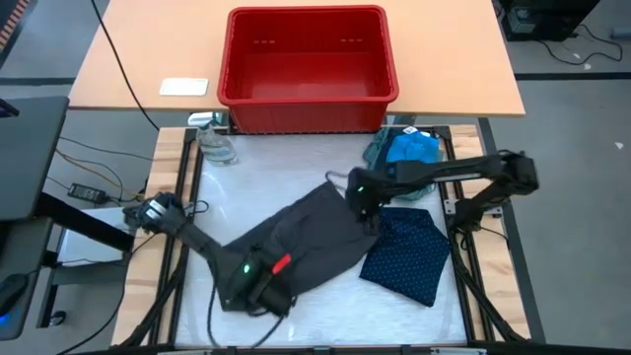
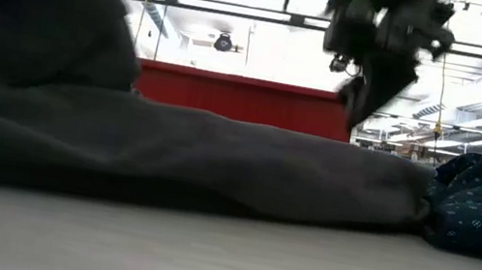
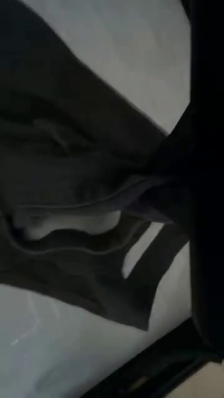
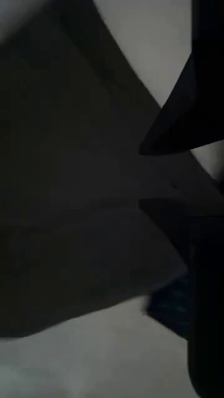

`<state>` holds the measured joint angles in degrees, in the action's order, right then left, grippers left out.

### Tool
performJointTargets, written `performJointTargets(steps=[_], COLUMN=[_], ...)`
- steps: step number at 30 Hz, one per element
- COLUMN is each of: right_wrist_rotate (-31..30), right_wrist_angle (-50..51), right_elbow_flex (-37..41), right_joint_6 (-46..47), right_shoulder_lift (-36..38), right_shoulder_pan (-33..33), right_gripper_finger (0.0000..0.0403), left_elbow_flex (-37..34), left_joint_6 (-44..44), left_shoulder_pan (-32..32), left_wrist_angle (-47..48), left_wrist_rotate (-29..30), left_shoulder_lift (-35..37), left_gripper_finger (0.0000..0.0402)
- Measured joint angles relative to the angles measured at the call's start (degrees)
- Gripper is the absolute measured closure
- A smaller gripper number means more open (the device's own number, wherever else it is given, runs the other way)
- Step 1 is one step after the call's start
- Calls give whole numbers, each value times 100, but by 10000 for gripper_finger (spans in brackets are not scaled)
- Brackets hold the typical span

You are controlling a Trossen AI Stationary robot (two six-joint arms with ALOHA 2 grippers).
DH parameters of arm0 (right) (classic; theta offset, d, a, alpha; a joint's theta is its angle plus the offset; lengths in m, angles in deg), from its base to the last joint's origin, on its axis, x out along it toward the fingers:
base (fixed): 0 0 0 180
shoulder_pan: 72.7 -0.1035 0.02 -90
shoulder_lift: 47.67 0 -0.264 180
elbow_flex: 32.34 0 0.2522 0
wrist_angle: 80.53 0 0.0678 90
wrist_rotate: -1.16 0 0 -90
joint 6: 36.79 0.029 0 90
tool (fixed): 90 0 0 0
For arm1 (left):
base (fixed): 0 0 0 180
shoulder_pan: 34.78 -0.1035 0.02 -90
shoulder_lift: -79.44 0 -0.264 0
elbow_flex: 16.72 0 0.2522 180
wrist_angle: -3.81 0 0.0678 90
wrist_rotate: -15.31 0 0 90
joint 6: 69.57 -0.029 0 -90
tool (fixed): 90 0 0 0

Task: Fold laundry
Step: Fold the gray shorts

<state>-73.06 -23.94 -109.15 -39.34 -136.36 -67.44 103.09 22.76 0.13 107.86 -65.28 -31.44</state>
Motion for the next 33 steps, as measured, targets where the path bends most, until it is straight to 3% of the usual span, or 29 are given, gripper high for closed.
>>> performJointTargets(steps=[3, 6, 12, 17, 21, 28, 33], right_wrist_rotate=[-452, -602, -715, -503, -353, -96, 366], right_wrist_angle=[-684, -1296, -2296, -3078, -3096, -3236, -3292], right_elbow_flex=[18, 38, 26, 26, 29, 24, 19], right_joint_6=[-237, -419, -723, -1330, -1748, -1887, -1416], right_shoulder_lift=[425, 405, -181, -1145, -1687, -2173, -2179], right_shoulder_pan=[131, 344, 870, 1192, 1384, 1582, 1611], right_gripper_finger=[275, 274, 272, 272, 272, 274, 287], left_elbow_flex=[-12, -227, -599, -1109, -1465, -1738, -1746], left_joint_6=[-493, -597, 31, 106, 106, 25, -265], left_shoulder_pan=[-326, -677, -792, -565, -387, -253, -255], left_wrist_angle=[-56, -8, -34, -47, -33, -40, -31], left_wrist_rotate=[127, 102, -342, -885, -1047, -1063, -1062], left_shoulder_lift=[175, 438, 819, 845, 845, 845, 845], left_gripper_finger=[395, 396, 397, 389, 378, 374, 373])
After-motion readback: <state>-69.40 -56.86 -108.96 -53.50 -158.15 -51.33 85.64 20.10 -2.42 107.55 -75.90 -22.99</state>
